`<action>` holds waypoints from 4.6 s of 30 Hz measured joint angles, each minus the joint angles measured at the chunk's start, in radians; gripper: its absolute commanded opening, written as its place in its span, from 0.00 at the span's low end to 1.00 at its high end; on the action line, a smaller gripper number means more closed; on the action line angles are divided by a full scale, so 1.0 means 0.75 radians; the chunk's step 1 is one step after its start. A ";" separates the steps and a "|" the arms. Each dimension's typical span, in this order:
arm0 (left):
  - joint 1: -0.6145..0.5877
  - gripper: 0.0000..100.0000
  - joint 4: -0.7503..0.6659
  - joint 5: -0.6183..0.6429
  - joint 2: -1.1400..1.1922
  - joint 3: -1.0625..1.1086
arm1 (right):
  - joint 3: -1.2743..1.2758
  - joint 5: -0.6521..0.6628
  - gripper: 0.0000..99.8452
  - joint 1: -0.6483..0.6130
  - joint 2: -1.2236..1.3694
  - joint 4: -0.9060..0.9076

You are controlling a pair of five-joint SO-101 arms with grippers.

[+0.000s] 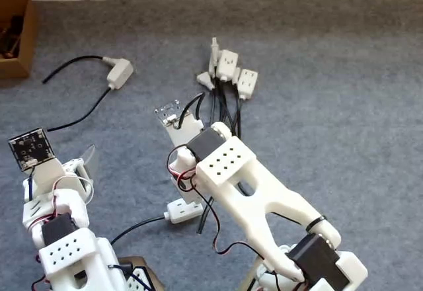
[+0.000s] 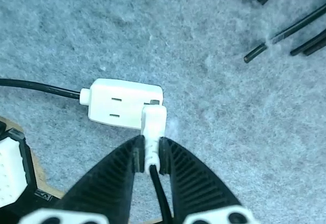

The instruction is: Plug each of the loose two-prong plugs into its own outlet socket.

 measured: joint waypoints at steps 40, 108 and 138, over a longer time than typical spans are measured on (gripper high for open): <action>0.000 0.37 -0.006 0.000 0.000 0.000 | -0.084 -0.070 0.01 0.004 0.135 0.088; 0.004 0.37 -0.008 0.000 0.000 0.000 | -0.082 -0.037 0.01 -0.033 0.133 0.131; 0.004 0.37 -0.008 0.000 0.000 0.000 | -0.141 -0.033 0.01 -0.037 0.190 0.125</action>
